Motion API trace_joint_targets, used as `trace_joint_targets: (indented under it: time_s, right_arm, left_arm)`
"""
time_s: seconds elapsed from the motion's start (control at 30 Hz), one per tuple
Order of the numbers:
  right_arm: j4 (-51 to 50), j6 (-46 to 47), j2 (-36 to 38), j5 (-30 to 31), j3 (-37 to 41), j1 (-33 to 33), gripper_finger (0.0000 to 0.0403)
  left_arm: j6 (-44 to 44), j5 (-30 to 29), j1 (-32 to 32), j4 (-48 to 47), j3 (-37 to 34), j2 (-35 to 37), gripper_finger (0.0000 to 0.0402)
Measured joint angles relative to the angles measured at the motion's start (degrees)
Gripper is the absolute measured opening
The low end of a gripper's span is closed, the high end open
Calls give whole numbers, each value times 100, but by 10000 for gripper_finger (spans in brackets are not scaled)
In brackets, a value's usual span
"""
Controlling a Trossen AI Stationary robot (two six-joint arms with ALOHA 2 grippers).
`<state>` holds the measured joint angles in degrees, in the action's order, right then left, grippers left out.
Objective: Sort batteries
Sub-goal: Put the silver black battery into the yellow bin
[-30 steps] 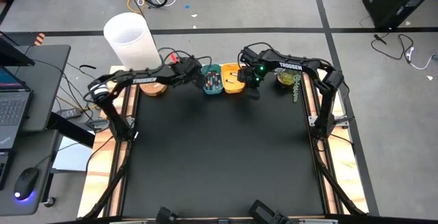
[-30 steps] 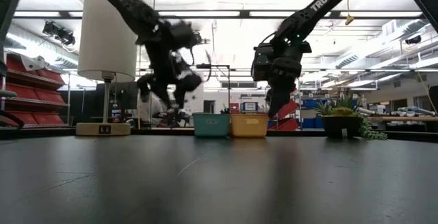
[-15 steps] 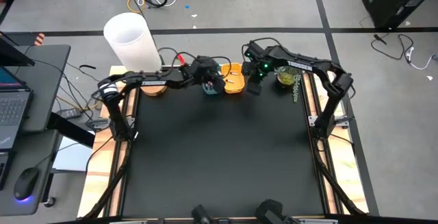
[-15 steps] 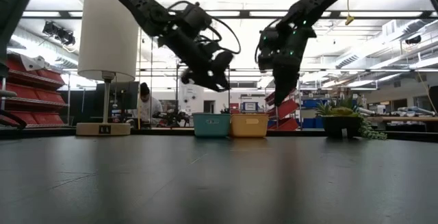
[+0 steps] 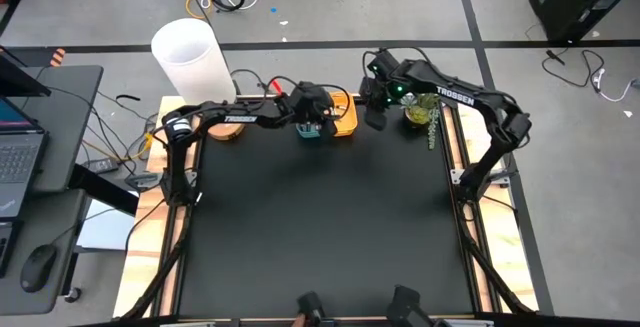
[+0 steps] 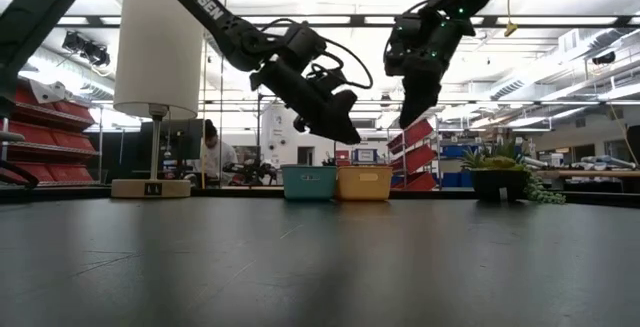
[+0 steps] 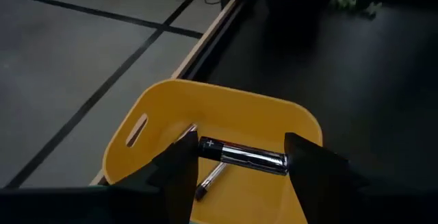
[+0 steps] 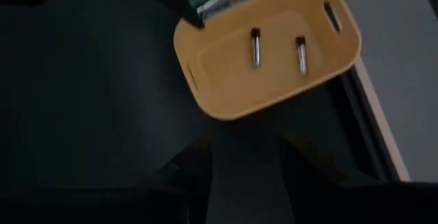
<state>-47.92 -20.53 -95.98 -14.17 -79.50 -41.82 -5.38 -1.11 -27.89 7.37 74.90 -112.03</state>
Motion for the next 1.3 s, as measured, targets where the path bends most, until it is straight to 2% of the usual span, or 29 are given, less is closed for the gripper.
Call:
trace_joint_targets:
  time_s: [0.2, 0.4, 0.47, 0.53, 0.63, 0.73, 0.9, 1.07, 1.3]
  right_arm:
    - [987, 148, -72, 109, -4, 9, 145]
    - [1252, 244, -82, 212, -4, -75, 129]
    - [1295, 301, -92, 217, -4, -112, 127]
    - [1500, 358, -136, 228, -4, -126, 125]
    - [1871, 468, -271, 264, -52, -122, 121]
    - [1839, 624, -636, 320, -409, -105, 110]
    - [1545, 587, -1561, 333, -1405, -28, 61]
    - [1090, 514, -2448, 105, -2583, 105, 24]
    - [201, 854, -3598, -48, -4141, 387, 40]
  left_arm:
    - [237, 174, -186, -154, 55, 0, 247]
    - [284, 935, -362, -27, 76, 0, 342]
    - [241, 932, -374, 63, 76, 0, 379]
    - [130, 716, -380, 43, 76, 22, 392]
    - [66, 360, -428, -425, 76, 253, 378]
    - [-119, 337, -535, -1050, 78, 624, 358]
    - [-364, 415, -660, -1909, 83, 1111, 331]
    - [-682, 471, -641, -2795, 83, 1289, 320]
    - [-1000, 120, -624, -4395, 80, 1298, 319]
